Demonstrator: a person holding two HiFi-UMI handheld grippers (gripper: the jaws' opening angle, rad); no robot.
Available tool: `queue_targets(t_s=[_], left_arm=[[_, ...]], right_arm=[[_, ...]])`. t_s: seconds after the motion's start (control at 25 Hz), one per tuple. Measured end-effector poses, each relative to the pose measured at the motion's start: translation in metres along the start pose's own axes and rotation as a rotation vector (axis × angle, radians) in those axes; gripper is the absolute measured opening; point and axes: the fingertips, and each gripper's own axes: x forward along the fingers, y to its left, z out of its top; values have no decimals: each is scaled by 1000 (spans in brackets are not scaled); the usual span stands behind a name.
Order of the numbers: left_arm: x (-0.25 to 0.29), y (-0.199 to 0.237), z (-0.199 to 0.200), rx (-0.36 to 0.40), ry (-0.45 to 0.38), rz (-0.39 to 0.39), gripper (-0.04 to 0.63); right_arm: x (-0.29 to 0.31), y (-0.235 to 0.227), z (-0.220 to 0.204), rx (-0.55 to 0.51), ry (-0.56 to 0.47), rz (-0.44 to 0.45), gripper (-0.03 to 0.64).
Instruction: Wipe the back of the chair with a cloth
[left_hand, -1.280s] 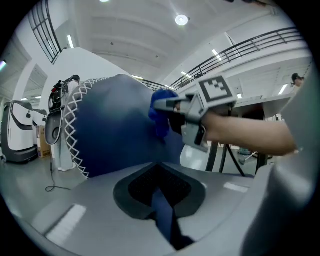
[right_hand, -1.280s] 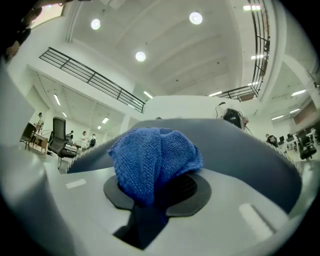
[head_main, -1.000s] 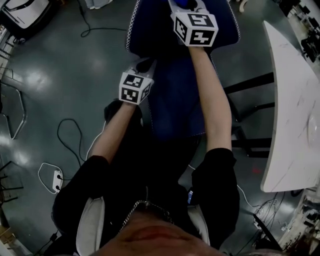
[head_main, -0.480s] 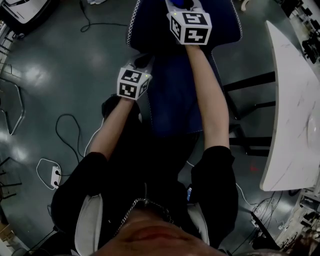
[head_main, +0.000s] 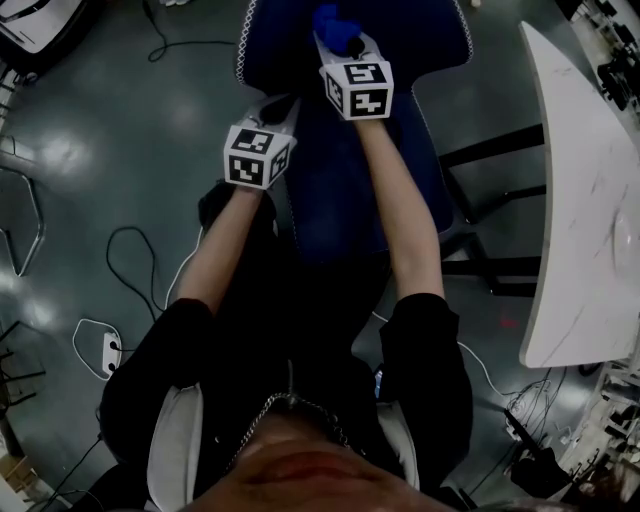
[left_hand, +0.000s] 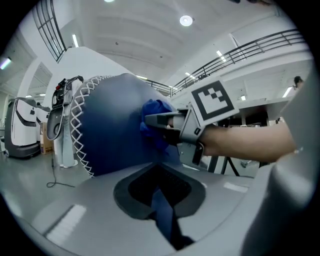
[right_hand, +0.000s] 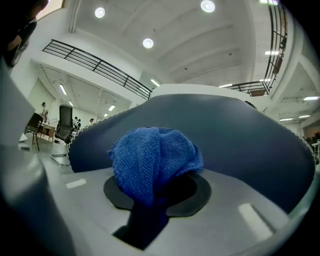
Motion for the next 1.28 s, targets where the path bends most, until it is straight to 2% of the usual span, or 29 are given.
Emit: queue_targets(t_s=[0.2,0.32,0.48,0.56,0.68,0.96,1.12,1.28], left_arm=[[-2,-1,4,-26,-18,-5,11],[-2,1,3,-9,-13,7,11],[-1,2,3,-14,-13,9,11],[-1,2,3,-15,-12,8,11],[-2,1,4,-14,-17,8,11],[-11,6,8,-37,-34,5,11],[-20,19,14,-55,-49,25,11],[-30,32,14,-45,-44,52,11]], right_arm=[[-8,1,-45,46,71,10,112],[-11,4,-77,66,132,23,112],[-13,11,-114,31,252,56,115],[-16,11,-115,15,281,66,115],[-23,7,-80,25,195,59,110],[-15,0,67,65,-107,82,112],[3,1,123,55,-174,85,112],[18,8,153,58,-201,66,112]])
